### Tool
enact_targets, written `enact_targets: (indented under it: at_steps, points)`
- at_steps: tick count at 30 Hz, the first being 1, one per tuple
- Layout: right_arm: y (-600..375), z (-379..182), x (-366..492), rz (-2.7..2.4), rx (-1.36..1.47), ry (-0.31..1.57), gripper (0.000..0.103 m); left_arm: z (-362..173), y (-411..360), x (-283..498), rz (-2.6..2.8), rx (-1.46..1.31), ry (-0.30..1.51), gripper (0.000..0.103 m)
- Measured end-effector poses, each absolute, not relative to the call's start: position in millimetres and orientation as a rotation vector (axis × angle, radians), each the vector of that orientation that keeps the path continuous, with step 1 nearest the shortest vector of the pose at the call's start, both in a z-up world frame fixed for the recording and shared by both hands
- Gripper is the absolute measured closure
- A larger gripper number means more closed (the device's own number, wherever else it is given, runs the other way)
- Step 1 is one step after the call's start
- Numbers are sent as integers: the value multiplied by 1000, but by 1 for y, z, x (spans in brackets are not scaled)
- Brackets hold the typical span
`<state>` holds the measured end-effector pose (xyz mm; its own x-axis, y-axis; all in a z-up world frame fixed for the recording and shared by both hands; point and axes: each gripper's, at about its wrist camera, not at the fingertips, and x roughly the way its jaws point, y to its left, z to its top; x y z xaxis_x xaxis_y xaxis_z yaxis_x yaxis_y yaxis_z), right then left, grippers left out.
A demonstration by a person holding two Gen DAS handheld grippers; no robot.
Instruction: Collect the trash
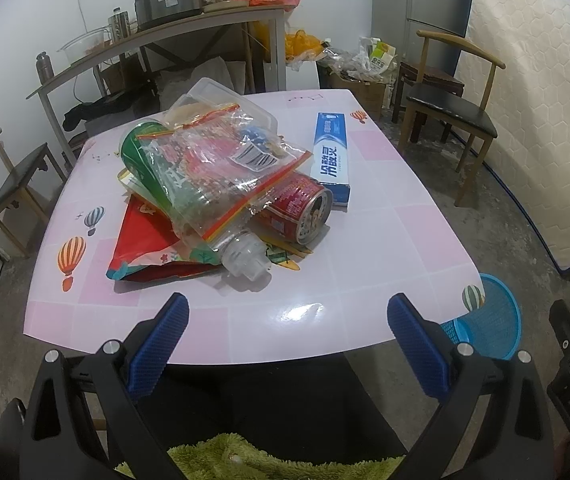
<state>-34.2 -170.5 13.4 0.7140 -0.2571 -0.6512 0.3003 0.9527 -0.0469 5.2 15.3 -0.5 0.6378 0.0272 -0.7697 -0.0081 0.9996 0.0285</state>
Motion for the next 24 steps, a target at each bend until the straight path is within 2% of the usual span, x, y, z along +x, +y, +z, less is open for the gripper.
enact_targets:
  at_steps: [24]
  points:
    - [-170, 13, -34, -310, 66, 710, 7, -1, 20, 4, 20, 27, 885, 6]
